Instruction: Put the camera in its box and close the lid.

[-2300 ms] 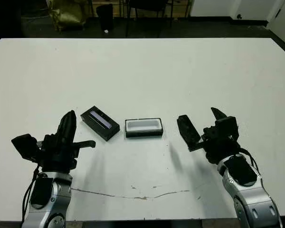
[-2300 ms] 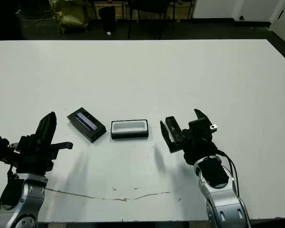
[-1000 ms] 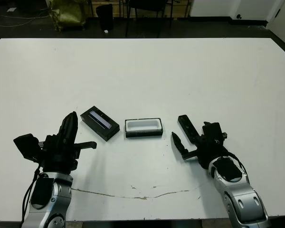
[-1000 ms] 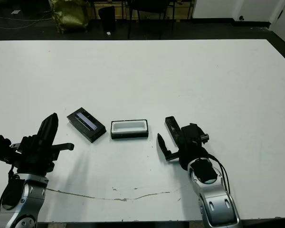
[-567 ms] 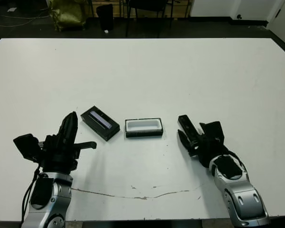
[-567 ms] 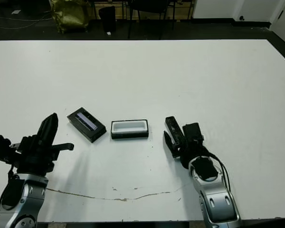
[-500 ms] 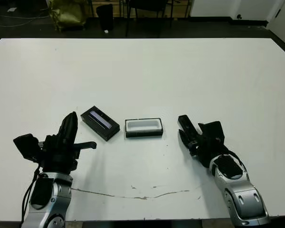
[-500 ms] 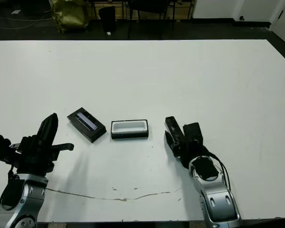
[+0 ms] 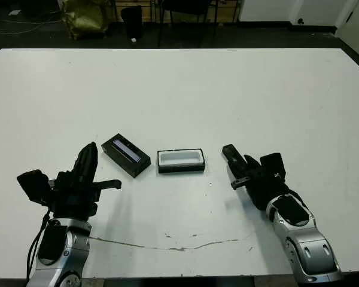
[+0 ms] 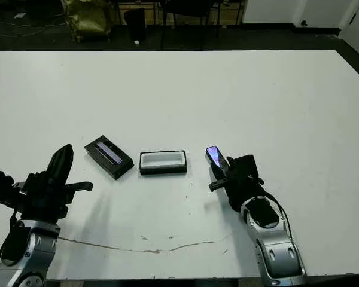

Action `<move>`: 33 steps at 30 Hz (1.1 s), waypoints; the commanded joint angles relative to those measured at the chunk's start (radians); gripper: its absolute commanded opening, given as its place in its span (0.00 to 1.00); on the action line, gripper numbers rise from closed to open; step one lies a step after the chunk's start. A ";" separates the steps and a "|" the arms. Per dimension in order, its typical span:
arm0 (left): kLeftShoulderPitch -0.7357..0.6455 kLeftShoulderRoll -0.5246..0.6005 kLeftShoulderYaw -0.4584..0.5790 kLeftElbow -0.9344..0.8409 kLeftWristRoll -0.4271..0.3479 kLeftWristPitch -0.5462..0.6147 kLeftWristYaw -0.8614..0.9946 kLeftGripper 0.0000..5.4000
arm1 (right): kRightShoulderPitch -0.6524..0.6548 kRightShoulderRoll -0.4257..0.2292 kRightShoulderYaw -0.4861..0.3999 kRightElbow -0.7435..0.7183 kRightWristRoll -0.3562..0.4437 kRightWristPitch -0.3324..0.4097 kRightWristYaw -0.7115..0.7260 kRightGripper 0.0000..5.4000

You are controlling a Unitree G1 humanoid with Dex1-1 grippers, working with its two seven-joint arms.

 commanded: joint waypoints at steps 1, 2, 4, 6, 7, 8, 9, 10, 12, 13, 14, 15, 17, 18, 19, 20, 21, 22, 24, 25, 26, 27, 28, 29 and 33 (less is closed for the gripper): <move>0.015 0.005 -0.003 -0.007 0.007 0.020 0.015 0.00 | 0.015 -0.023 -0.022 0.004 0.034 0.051 0.030 0.14; 0.016 0.005 -0.004 -0.008 0.009 0.018 0.017 0.00 | 0.010 -0.034 -0.028 -0.009 0.041 0.052 0.041 0.14; 0.019 0.003 -0.006 -0.007 0.007 0.013 0.016 0.00 | -0.009 -0.054 -0.047 -0.040 0.065 0.071 0.061 0.14; 0.021 0.002 -0.007 -0.007 0.007 0.011 0.017 0.00 | -0.035 -0.073 -0.074 -0.065 0.102 0.096 0.088 0.13; 0.022 0.003 -0.007 -0.007 0.008 0.011 0.017 0.00 | -0.054 -0.087 -0.088 -0.073 0.123 0.109 0.107 0.13; 0.024 0.004 -0.008 -0.008 0.012 0.010 0.018 0.00 | -0.079 -0.103 -0.104 -0.081 0.148 0.128 0.127 0.13; 0.025 0.005 -0.008 -0.008 0.014 0.010 0.018 0.00 | -0.098 -0.115 -0.116 -0.085 0.169 0.143 0.143 0.13; 0.026 0.005 -0.007 -0.009 0.012 0.013 0.019 0.00 | -0.124 -0.130 -0.129 -0.088 0.194 0.161 0.162 0.13; 0.028 0.004 -0.006 -0.007 0.007 0.011 0.016 0.00 | -0.184 -0.157 -0.147 -0.093 0.233 0.212 0.181 0.13; 0.029 0.004 -0.005 -0.008 0.005 0.010 0.015 0.00 | -0.220 -0.173 -0.149 -0.104 0.243 0.252 0.178 0.13; 0.031 0.004 -0.006 -0.007 0.005 0.009 0.014 0.00 | -0.253 -0.184 -0.152 -0.109 0.256 0.286 0.177 0.13; 0.032 0.004 -0.006 -0.007 0.006 0.007 0.014 0.00 | -0.277 -0.189 -0.156 -0.111 0.271 0.312 0.178 0.13; 0.033 0.006 -0.006 -0.007 0.008 0.007 0.012 0.00 | -0.332 -0.196 -0.163 -0.078 0.311 0.335 0.208 0.13; 0.034 0.005 -0.006 -0.006 0.007 0.006 0.012 0.00 | -0.358 -0.199 -0.165 -0.056 0.329 0.341 0.226 0.13; 0.034 0.003 -0.005 -0.007 0.003 0.007 0.012 0.00 | -0.385 -0.203 -0.161 -0.026 0.343 0.335 0.251 0.13; 0.035 0.002 -0.005 -0.008 0.000 0.008 0.013 0.00 | -0.405 -0.206 -0.158 -0.002 0.355 0.331 0.271 0.13; 0.036 0.001 -0.005 -0.009 -0.001 0.010 0.015 0.00 | -0.438 -0.212 -0.153 0.032 0.376 0.346 0.302 0.13; 0.036 0.001 -0.005 -0.011 -0.002 0.011 0.015 0.00 | -0.465 -0.218 -0.145 0.064 0.390 0.354 0.333 0.13; 0.038 0.004 -0.005 -0.009 0.002 0.004 0.008 0.00 | -0.515 -0.239 -0.109 0.114 0.392 0.355 0.390 0.13; 0.039 0.005 -0.005 -0.008 0.003 0.001 0.006 0.00 | -0.533 -0.253 -0.084 0.133 0.376 0.332 0.418 0.13; 0.039 0.004 -0.005 -0.008 0.004 0.001 0.007 0.00 | -0.552 -0.266 -0.054 0.158 0.353 0.287 0.457 0.13; 0.040 0.003 -0.005 -0.011 0.003 0.007 0.012 0.00 | -0.573 -0.274 -0.030 0.185 0.337 0.255 0.493 0.13; 0.040 0.003 -0.005 -0.012 0.003 0.009 0.014 0.00 | -0.597 -0.283 0.001 0.225 0.315 0.198 0.549 0.13; 0.040 0.004 -0.003 -0.009 0.000 0.006 0.009 0.00 | -0.623 -0.291 0.031 0.264 0.291 0.151 0.597 0.13; 0.041 0.001 -0.007 -0.012 0.005 0.007 0.014 0.00 | -0.706 -0.288 0.110 0.397 0.212 0.039 0.707 0.13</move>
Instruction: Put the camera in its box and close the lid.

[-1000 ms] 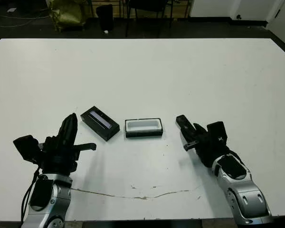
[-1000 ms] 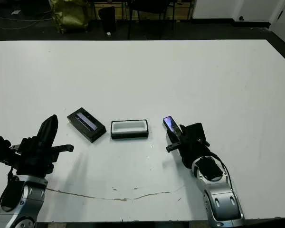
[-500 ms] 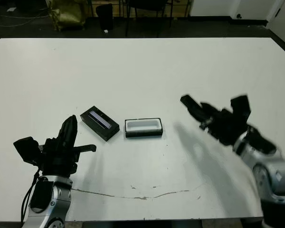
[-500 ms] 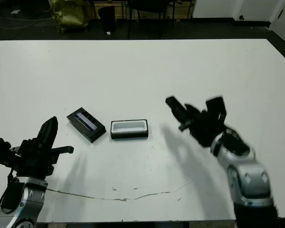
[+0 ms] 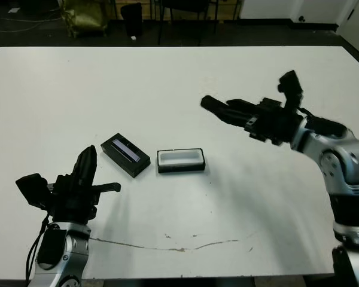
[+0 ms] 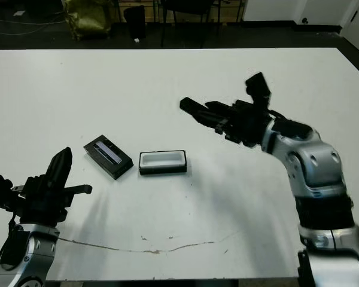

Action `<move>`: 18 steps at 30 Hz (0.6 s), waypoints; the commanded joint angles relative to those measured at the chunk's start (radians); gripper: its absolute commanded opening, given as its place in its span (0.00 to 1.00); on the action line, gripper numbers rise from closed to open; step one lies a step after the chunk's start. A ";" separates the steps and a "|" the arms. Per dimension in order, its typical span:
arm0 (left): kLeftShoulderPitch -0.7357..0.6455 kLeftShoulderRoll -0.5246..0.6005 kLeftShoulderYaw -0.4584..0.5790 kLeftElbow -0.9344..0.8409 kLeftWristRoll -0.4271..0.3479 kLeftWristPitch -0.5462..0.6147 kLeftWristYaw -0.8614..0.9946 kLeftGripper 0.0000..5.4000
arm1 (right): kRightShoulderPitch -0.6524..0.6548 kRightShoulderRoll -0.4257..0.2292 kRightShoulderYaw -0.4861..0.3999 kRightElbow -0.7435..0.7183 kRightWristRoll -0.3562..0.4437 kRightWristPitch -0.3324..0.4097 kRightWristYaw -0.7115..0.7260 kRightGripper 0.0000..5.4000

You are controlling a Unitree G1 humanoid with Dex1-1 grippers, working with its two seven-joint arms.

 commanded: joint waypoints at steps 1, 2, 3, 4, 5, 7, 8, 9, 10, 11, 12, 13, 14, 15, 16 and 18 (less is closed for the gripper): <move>0.017 0.002 -0.001 0.001 0.004 0.013 0.011 0.00 | -0.070 -0.004 0.058 0.109 -0.052 -0.062 0.080 0.13; 0.017 0.001 -0.001 0.000 0.003 0.015 0.013 0.00 | -0.087 0.003 0.071 0.140 -0.060 -0.082 0.107 0.13; 0.018 0.000 -0.001 -0.002 0.002 0.017 0.015 0.00 | -0.104 0.010 0.087 0.168 -0.072 -0.095 0.129 0.13; 0.019 0.001 0.000 -0.002 -0.001 0.018 0.013 0.00 | -0.119 0.017 0.101 0.194 -0.083 -0.112 0.151 0.13; 0.020 0.002 0.001 -0.001 -0.002 0.016 0.011 0.00 | -0.133 0.027 0.113 0.223 -0.090 -0.126 0.173 0.13; 0.022 0.004 0.001 -0.004 -0.002 0.020 0.013 0.00 | -0.150 0.049 0.129 0.279 -0.107 -0.174 0.209 0.13; 0.022 0.004 0.001 -0.005 -0.001 0.022 0.015 0.00 | -0.158 0.058 0.137 0.304 -0.115 -0.193 0.223 0.13; 0.022 0.003 0.000 -0.005 0.000 0.022 0.016 0.00 | -0.168 0.068 0.145 0.332 -0.123 -0.208 0.242 0.13; 0.022 0.001 0.000 -0.003 0.000 0.020 0.016 0.00 | -0.180 0.078 0.153 0.363 -0.131 -0.226 0.265 0.13; 0.022 0.000 -0.002 -0.003 0.002 0.019 0.017 0.00 | -0.192 0.087 0.160 0.395 -0.137 -0.247 0.291 0.13; 0.022 -0.001 -0.004 -0.005 0.003 0.024 0.022 0.00 | -0.204 0.097 0.164 0.429 -0.138 -0.263 0.323 0.13; 0.022 -0.001 -0.006 -0.005 0.006 0.023 0.022 0.00 | -0.218 0.110 0.164 0.471 -0.135 -0.273 0.357 0.13; 0.023 -0.001 -0.008 -0.005 0.008 0.022 0.022 0.00 | -0.231 0.120 0.166 0.503 -0.137 -0.278 0.381 0.13; 0.024 -0.001 -0.010 -0.005 0.008 0.022 0.022 0.00 | -0.243 0.129 0.166 0.533 -0.140 -0.285 0.402 0.13; 0.025 -0.001 -0.011 -0.005 0.008 0.022 0.022 0.00 | -0.252 0.135 0.165 0.557 -0.146 -0.294 0.415 0.13; 0.027 -0.001 -0.014 -0.006 0.012 0.023 0.027 0.00 | -0.265 0.143 0.168 0.587 -0.161 -0.322 0.439 0.13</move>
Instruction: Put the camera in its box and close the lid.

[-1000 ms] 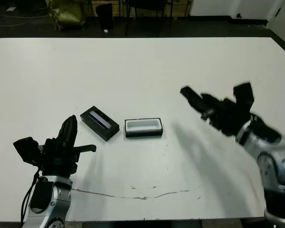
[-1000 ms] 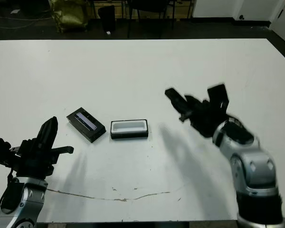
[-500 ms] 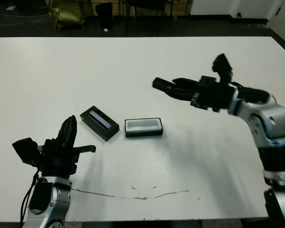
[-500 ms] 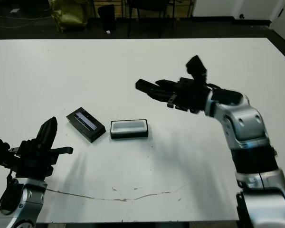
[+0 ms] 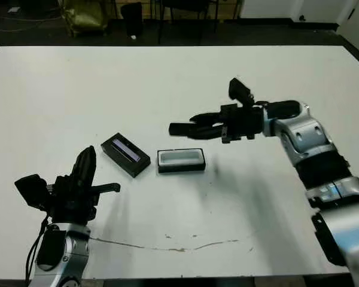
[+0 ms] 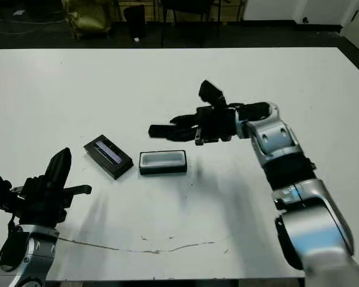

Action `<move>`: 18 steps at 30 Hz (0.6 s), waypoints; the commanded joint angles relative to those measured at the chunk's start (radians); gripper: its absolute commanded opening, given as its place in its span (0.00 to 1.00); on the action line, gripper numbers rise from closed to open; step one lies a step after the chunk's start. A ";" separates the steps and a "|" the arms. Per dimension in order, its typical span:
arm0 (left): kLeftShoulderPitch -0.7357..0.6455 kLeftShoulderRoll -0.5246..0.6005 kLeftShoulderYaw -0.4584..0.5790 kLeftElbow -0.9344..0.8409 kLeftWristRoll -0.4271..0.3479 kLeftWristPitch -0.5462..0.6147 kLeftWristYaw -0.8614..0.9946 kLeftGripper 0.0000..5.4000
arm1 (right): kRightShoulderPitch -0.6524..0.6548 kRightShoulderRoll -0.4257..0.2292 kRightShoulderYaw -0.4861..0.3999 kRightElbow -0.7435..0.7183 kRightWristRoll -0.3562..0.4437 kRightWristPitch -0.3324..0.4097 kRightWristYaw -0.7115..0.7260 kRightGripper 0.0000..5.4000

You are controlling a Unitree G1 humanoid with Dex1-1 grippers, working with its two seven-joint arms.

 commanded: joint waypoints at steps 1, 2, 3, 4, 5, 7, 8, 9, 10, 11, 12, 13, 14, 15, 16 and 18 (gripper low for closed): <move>0.017 0.002 -0.004 0.003 0.012 0.018 0.017 0.00 | -0.028 0.014 0.007 0.052 -0.029 -0.045 0.045 0.13; 0.017 0.003 -0.005 0.005 0.014 0.016 0.017 0.00 | -0.033 0.017 0.005 0.060 -0.030 -0.048 0.060 0.13; 0.018 0.003 -0.006 0.004 0.013 0.017 0.018 0.00 | -0.039 0.022 0.003 0.071 -0.031 -0.043 0.077 0.13; 0.018 0.003 -0.007 0.002 0.014 0.018 0.020 0.00 | -0.044 0.026 0.001 0.082 -0.030 -0.038 0.091 0.13; 0.017 0.004 -0.008 0.002 0.014 0.019 0.021 0.00 | -0.047 0.031 -0.002 0.091 -0.029 -0.036 0.102 0.13; 0.016 0.005 -0.009 0.004 0.012 0.021 0.021 0.00 | -0.050 0.036 -0.007 0.104 -0.032 -0.036 0.113 0.13; 0.014 0.004 -0.009 0.001 0.008 0.030 0.026 0.00 | -0.053 0.039 -0.007 0.110 -0.036 -0.034 0.116 0.13; 0.013 0.004 -0.009 -0.001 0.007 0.034 0.029 0.00 | -0.056 0.042 -0.007 0.117 -0.038 -0.024 0.119 0.13; 0.011 0.007 -0.010 0.000 0.008 0.034 0.026 0.00 | -0.059 0.046 -0.007 0.125 -0.040 -0.025 0.124 0.13; 0.009 0.008 -0.010 0.002 0.008 0.033 0.024 0.00 | -0.061 0.050 -0.008 0.131 -0.042 -0.030 0.128 0.13; 0.008 0.008 -0.010 0.003 0.010 0.032 0.023 0.00 | -0.061 0.052 -0.009 0.134 -0.045 -0.038 0.127 0.13; 0.007 0.008 -0.011 0.004 0.012 0.033 0.024 0.00 | -0.062 0.053 -0.008 0.133 -0.051 -0.043 0.124 0.13; 0.006 0.008 -0.011 0.003 0.011 0.036 0.025 0.00 | -0.065 0.052 -0.006 0.130 -0.059 -0.041 0.119 0.13; 0.006 0.009 -0.012 0.002 0.015 0.039 0.028 0.00 | -0.067 0.052 -0.004 0.128 -0.066 -0.038 0.115 0.13; 0.006 0.009 -0.013 0.002 0.018 0.039 0.029 0.00 | -0.070 0.052 0.000 0.125 -0.075 -0.033 0.110 0.13; 0.006 0.004 -0.011 -0.002 0.006 0.046 0.031 0.00 | -0.072 0.052 0.003 0.116 -0.092 -0.031 0.099 0.13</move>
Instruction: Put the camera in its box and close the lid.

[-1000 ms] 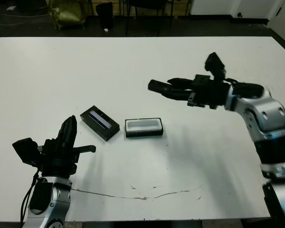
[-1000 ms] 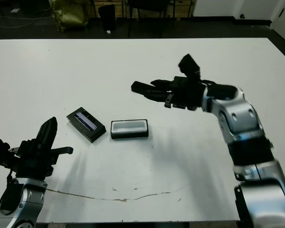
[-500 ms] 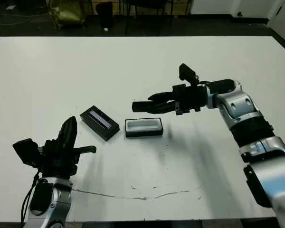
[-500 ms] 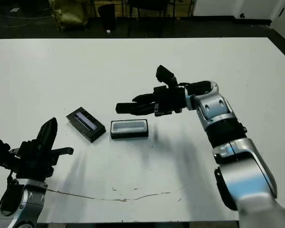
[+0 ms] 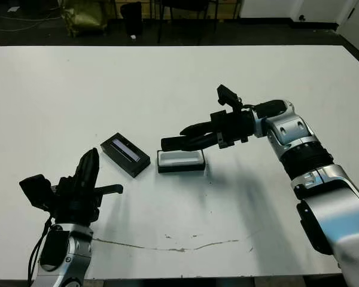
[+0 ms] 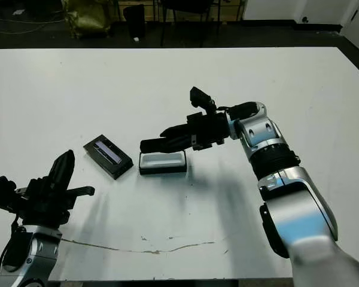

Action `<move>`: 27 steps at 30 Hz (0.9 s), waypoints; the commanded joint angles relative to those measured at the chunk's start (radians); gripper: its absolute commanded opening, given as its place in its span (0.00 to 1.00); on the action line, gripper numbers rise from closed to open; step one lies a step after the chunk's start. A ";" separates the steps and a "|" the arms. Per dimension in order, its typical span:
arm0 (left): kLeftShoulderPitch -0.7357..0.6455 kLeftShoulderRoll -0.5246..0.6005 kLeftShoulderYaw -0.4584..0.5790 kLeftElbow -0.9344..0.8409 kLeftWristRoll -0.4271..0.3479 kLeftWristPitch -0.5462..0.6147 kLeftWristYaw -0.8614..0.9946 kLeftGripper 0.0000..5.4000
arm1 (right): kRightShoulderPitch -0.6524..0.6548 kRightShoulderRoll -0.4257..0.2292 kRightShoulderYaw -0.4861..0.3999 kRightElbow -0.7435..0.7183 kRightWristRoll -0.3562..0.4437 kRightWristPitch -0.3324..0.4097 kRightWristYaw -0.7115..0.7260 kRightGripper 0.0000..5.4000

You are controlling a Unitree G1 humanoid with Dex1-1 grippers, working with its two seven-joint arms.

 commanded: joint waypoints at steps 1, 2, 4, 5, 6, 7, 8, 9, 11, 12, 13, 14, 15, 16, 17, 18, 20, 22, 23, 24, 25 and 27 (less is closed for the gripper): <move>0.007 0.003 0.001 0.001 -0.003 0.027 0.011 0.00 | -0.019 0.001 0.007 -0.004 -0.032 0.003 -0.018 0.13; 0.007 0.004 0.000 0.001 -0.003 0.026 0.010 0.00 | -0.020 0.004 0.006 0.000 -0.034 0.002 -0.018 0.13; 0.008 0.006 -0.001 -0.001 0.002 0.027 0.012 0.00 | -0.020 0.009 0.004 0.003 -0.039 0.000 -0.024 0.13; 0.009 0.006 -0.001 -0.003 0.000 0.030 0.012 0.00 | -0.020 0.010 0.006 0.001 -0.043 0.006 -0.029 0.13; 0.009 0.006 0.000 -0.003 -0.001 0.030 0.011 0.00 | -0.020 0.010 0.008 -0.002 -0.047 0.008 -0.033 0.13; 0.009 0.006 0.000 -0.002 -0.001 0.028 0.010 0.00 | -0.019 0.010 0.010 -0.008 -0.053 0.008 -0.039 0.13; 0.010 0.006 -0.001 -0.001 0.000 0.025 0.008 0.00 | -0.019 0.010 0.012 -0.013 -0.057 0.012 -0.041 0.13; 0.011 0.007 -0.001 0.000 0.003 0.022 0.006 0.00 | -0.020 0.010 0.013 -0.016 -0.060 0.016 -0.044 0.13; 0.012 0.005 -0.001 -0.002 0.001 0.022 0.008 0.00 | -0.022 0.013 0.015 -0.016 -0.064 0.019 -0.042 0.13; 0.013 0.004 0.000 -0.003 0.000 0.023 0.009 0.00 | -0.023 0.016 0.015 -0.013 -0.065 0.019 -0.041 0.13; 0.014 0.002 0.000 -0.003 -0.001 0.022 0.009 0.00 | -0.022 0.018 0.015 -0.013 -0.068 0.017 -0.043 0.13; 0.015 0.002 0.000 -0.002 -0.002 0.020 0.008 0.00 | -0.022 0.019 0.016 -0.014 -0.071 0.013 -0.045 0.13; 0.016 0.002 -0.001 -0.003 -0.001 0.022 0.010 0.00 | -0.023 0.020 0.017 -0.013 -0.073 0.014 -0.044 0.13; 0.017 0.002 -0.001 -0.004 0.001 0.024 0.013 0.00 | -0.023 0.021 0.019 -0.015 -0.077 0.016 -0.045 0.13; 0.017 0.002 -0.002 -0.003 0.003 0.023 0.013 0.00 | -0.022 0.021 0.024 -0.018 -0.084 0.010 -0.046 0.13; 0.017 0.002 -0.002 -0.002 0.004 0.021 0.013 0.00 | -0.021 0.021 0.028 -0.022 -0.090 0.006 -0.048 0.13; 0.016 0.004 0.000 0.002 0.003 0.019 0.009 0.00 | -0.023 0.022 0.038 -0.021 -0.102 0.006 -0.045 0.13; 0.017 0.005 0.001 0.000 -0.001 0.024 0.009 0.00 | -0.024 0.025 0.049 -0.015 -0.112 0.009 -0.041 0.13; 0.018 0.005 0.001 -0.001 0.000 0.023 0.009 0.00 | -0.024 0.025 0.056 -0.015 -0.121 0.007 -0.042 0.13; 0.019 0.006 0.001 0.000 0.003 0.021 0.008 0.00 | -0.025 0.026 0.063 -0.014 -0.128 0.012 -0.042 0.13; 0.019 0.006 0.001 0.003 0.003 0.017 0.006 0.00 | -0.025 0.029 0.068 -0.012 -0.132 0.019 -0.038 0.13; 0.018 0.006 0.002 0.009 0.004 0.008 0.000 0.00 | -0.025 0.034 0.076 -0.013 -0.140 0.038 -0.038 0.13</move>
